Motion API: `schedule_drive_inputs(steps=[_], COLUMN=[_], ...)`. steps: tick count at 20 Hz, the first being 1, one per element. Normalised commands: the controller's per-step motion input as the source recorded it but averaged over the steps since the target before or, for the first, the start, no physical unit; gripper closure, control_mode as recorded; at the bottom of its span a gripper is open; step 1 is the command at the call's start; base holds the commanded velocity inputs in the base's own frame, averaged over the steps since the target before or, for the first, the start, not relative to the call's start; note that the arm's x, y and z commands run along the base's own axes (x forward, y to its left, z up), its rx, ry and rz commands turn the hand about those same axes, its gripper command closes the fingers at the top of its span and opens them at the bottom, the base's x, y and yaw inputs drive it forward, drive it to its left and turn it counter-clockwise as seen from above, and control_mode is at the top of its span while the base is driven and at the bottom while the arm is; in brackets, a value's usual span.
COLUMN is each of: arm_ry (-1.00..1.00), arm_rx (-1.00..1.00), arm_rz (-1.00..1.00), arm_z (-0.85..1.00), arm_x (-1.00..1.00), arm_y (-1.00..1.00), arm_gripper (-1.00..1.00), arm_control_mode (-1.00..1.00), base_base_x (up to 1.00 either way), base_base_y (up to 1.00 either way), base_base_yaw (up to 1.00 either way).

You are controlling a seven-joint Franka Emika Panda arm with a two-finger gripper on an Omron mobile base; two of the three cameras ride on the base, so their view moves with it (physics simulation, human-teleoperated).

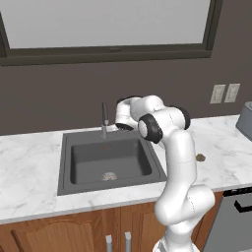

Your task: Turn on the sink faucet. Then move the garlic from the counter to the sink. Turn off the sink. Move the vegetable from the sink to the pot next to the stove. Finally move the pot to the front right burner.

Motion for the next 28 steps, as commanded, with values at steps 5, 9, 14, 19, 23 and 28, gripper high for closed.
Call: schedule_drive_inputs(steps=[5, 9, 14, 19, 23, 28], arm_ry=[0.00, 0.04, 0.06, 0.07, 0.07, 0.06], arm_rx=[0.00, 0.00, 0.00, 0.00, 0.00, 0.00], arm_rz=[0.00, -0.02, -0.04, -0.06, -0.06, -0.07], arm_z=[-0.42, -0.43, -0.45, -0.49, -0.50, -0.53], arm_x=[0.00, 0.00, 0.00, 0.00, 0.00, 0.00], arm_y=[-0.49, -0.48, -0.45, -0.49, -0.50, -0.54], arm_gripper=[1.00, 1.00, 1.00, 1.00, 1.00, 1.00], arm_control_mode=[-1.00, -1.00, -1.00, -1.00, -1.00, -1.00], base_base_x=[0.00, 0.00, 0.00, 0.00, 0.00, 0.00], base_base_y=[0.00, 0.00, 0.00, 0.00, 0.00, 0.00], base_base_yaw=[0.00, 0.00, 0.00, 0.00, 0.00, 0.00])
